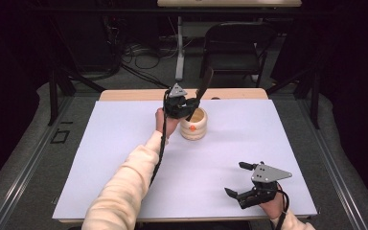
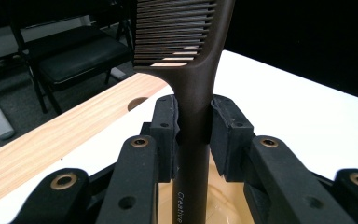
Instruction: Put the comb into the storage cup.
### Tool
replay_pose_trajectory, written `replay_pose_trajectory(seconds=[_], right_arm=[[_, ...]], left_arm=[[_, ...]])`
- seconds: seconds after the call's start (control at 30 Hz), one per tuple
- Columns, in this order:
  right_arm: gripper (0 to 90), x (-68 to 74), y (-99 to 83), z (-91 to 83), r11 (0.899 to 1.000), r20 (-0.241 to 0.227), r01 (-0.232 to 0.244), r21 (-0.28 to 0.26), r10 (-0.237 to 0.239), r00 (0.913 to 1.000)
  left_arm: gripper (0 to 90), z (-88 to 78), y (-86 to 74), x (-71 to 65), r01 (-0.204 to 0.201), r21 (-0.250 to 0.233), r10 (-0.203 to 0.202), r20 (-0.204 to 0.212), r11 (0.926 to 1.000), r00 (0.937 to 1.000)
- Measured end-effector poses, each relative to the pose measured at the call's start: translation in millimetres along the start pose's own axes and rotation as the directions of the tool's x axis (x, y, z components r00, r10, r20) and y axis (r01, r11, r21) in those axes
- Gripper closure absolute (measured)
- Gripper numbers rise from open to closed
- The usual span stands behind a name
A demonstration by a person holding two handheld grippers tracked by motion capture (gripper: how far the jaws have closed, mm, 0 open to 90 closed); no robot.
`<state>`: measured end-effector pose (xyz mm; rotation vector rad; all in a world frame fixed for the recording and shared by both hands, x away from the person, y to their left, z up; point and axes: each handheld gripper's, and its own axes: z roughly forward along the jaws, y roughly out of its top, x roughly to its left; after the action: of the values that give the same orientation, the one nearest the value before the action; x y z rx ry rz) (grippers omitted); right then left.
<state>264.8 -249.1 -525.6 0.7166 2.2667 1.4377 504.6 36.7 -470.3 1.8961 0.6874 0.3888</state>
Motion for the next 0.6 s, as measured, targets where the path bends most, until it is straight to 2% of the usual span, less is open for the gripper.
replay_pose_trajectory(seconds=[0.33,0.6], right_arm=[[0.1,0.0,0.0,0.3,1.0,0.002,0.002,-0.002,-0.002,1.0],[0.1,0.0,0.1,0.2,1.0,-0.001,0.002,0.0,-0.002,1.0]], left_arm=[[72.1,2.2,-5.3,0.4,0.01,0.016,-0.011,0.022,0.9998,0.9997],[72.2,3.3,-6.6,-0.9,-0.004,0.03,0.003,0.035,0.9995,0.9994]])
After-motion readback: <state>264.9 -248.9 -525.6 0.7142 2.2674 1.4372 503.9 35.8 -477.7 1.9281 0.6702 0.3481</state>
